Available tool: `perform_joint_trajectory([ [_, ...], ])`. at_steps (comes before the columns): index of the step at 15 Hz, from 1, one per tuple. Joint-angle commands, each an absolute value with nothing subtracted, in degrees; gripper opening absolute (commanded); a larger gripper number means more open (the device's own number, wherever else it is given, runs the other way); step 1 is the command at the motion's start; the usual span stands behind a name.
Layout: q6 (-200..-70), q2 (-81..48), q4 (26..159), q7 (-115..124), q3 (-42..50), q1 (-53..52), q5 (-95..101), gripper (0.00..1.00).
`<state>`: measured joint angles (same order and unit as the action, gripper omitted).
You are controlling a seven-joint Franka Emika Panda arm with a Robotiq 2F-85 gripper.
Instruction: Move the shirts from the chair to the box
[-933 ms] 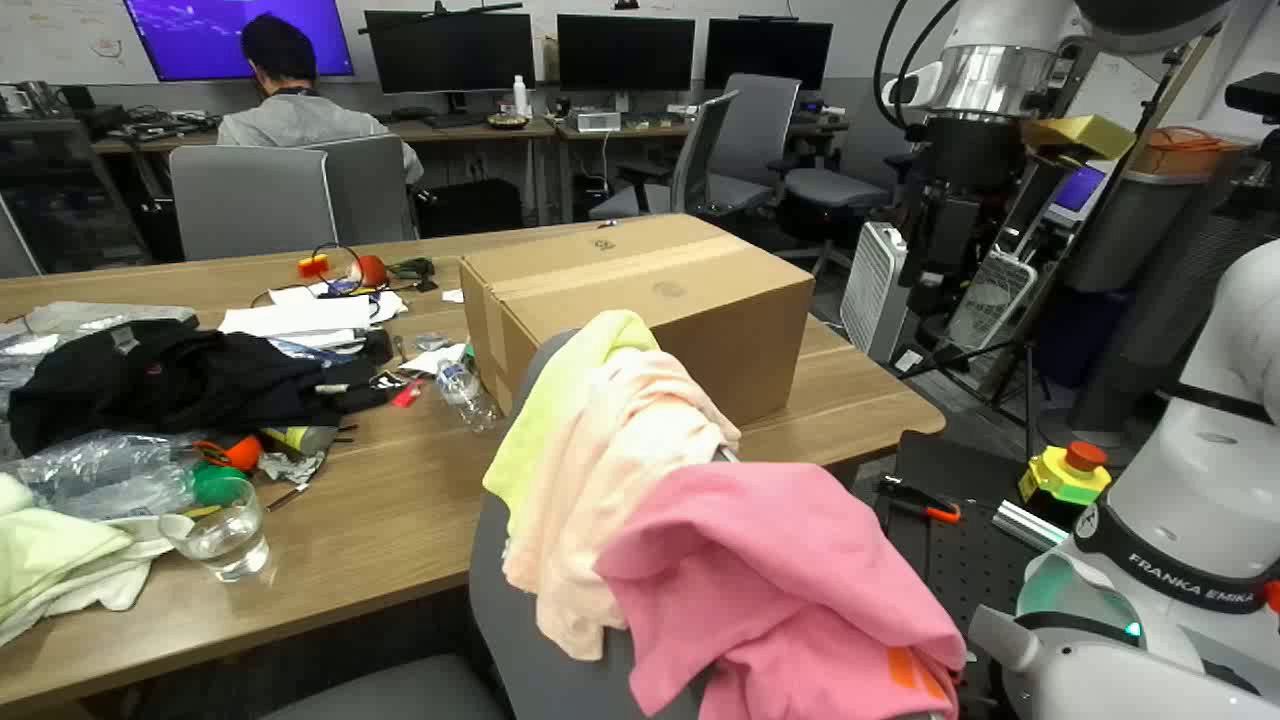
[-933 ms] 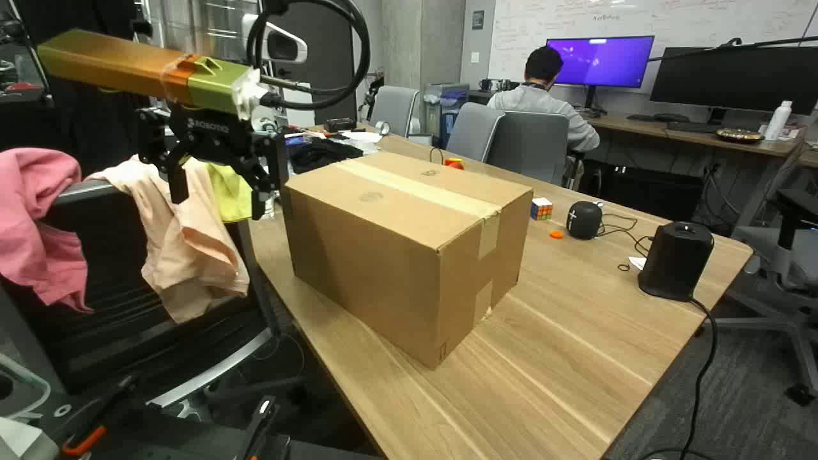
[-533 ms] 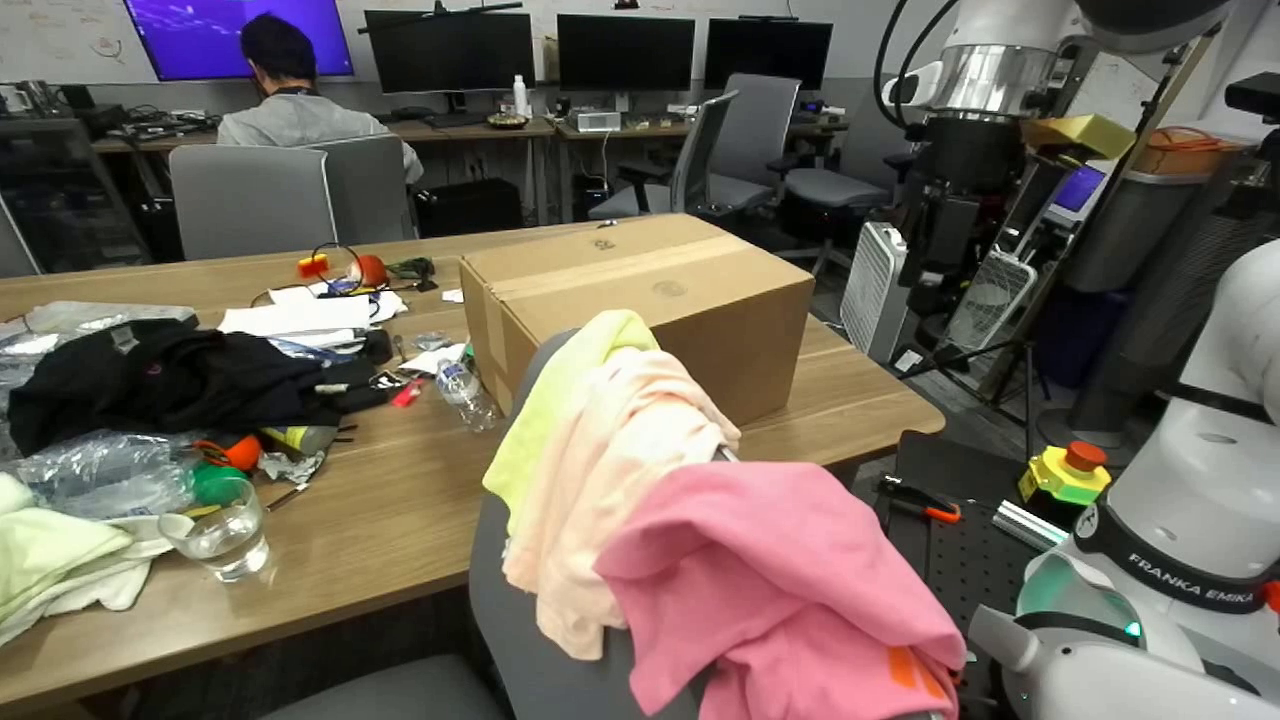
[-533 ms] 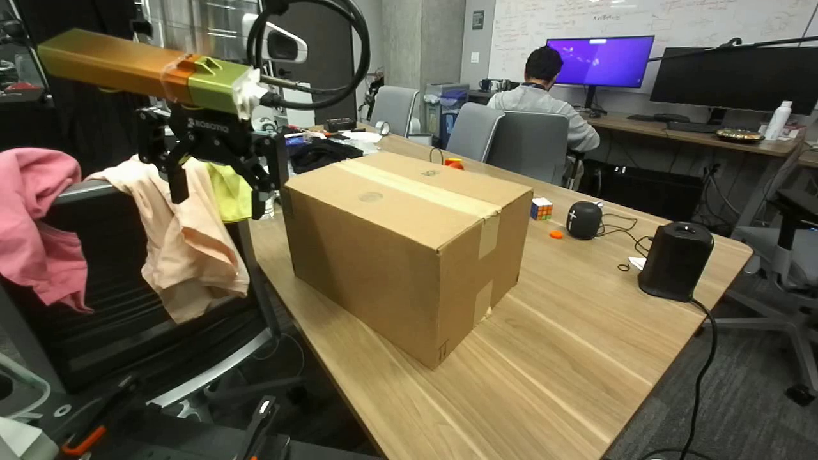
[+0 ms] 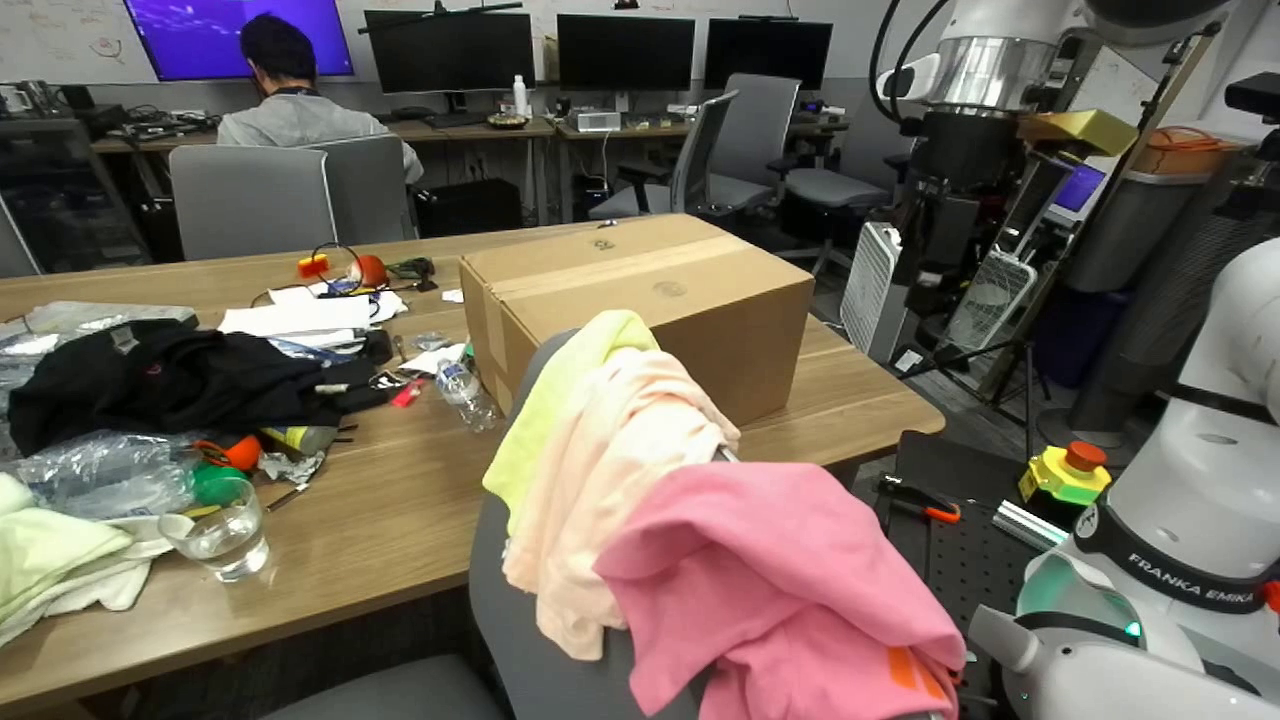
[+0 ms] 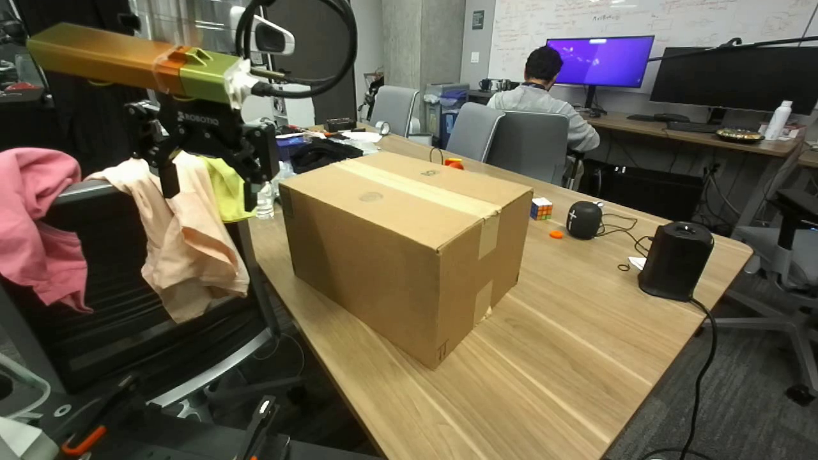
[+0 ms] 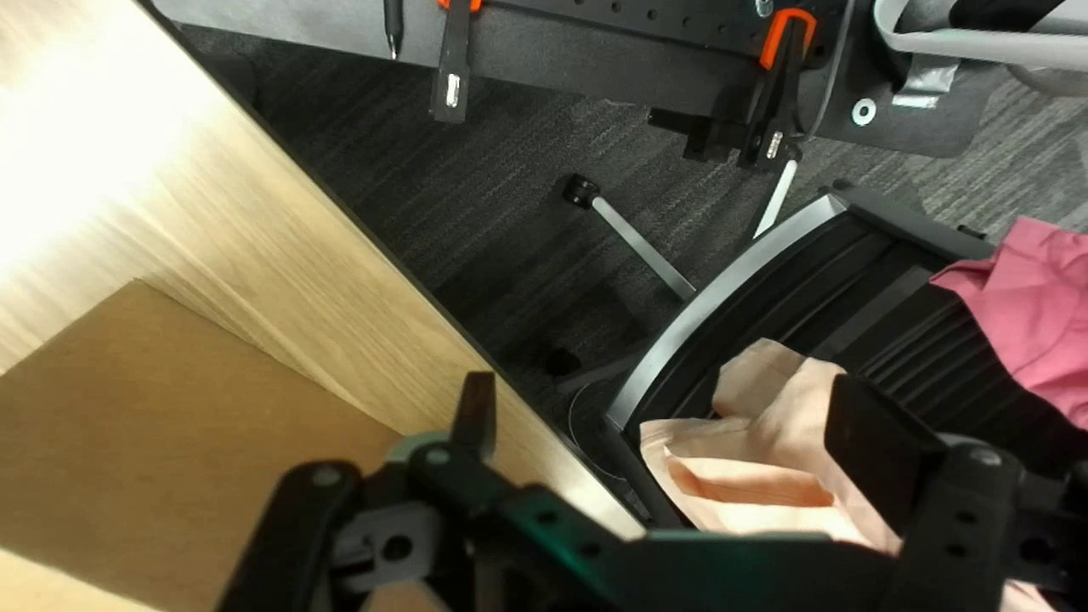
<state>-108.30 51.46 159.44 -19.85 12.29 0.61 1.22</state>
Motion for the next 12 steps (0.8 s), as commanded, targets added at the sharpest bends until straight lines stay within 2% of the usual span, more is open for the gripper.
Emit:
perform_joint_trajectory([
  [1, -107.12, 54.36, 159.26, -20.37, 8.63, -3.68, -1.32, 1.0],
  [12, -106.32, 55.42, 159.1, -17.49, -4.07, -19.46, -10.56, 1.0],
])
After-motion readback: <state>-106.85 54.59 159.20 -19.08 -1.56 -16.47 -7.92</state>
